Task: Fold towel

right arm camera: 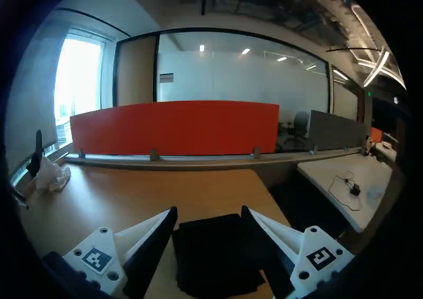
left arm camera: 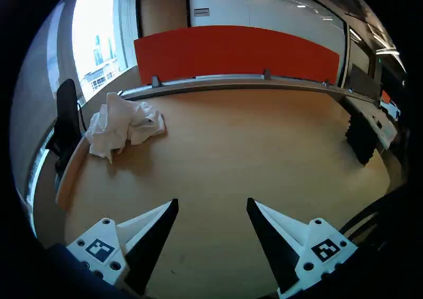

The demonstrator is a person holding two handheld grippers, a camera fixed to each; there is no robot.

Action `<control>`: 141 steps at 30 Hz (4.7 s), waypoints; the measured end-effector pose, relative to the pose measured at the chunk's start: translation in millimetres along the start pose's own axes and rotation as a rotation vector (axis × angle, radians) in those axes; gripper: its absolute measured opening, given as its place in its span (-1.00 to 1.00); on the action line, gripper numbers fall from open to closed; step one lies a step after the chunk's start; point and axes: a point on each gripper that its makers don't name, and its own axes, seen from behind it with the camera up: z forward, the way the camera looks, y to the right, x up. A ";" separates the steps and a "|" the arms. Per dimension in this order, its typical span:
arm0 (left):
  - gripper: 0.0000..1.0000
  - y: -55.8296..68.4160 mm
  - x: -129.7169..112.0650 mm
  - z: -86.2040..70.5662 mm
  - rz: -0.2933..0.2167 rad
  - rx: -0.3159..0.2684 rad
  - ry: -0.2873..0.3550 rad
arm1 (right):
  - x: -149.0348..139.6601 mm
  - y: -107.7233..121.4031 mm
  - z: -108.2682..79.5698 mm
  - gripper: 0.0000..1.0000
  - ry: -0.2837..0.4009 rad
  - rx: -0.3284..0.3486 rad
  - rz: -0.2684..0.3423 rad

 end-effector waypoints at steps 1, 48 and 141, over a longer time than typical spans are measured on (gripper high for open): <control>0.91 -0.5 0.8 -0.2 -0.002 0.000 0.003 | 1.9 -0.3 -1.0 0.86 0.007 -0.001 0.001; 0.91 -64.8 198.7 -40.1 -0.085 0.097 0.612 | 63.5 -90.3 -8.9 0.88 0.123 0.026 -0.062; 0.91 -71.2 93.2 92.9 -0.085 0.095 0.743 | 33.4 -261.6 10.0 0.88 0.273 0.105 -0.009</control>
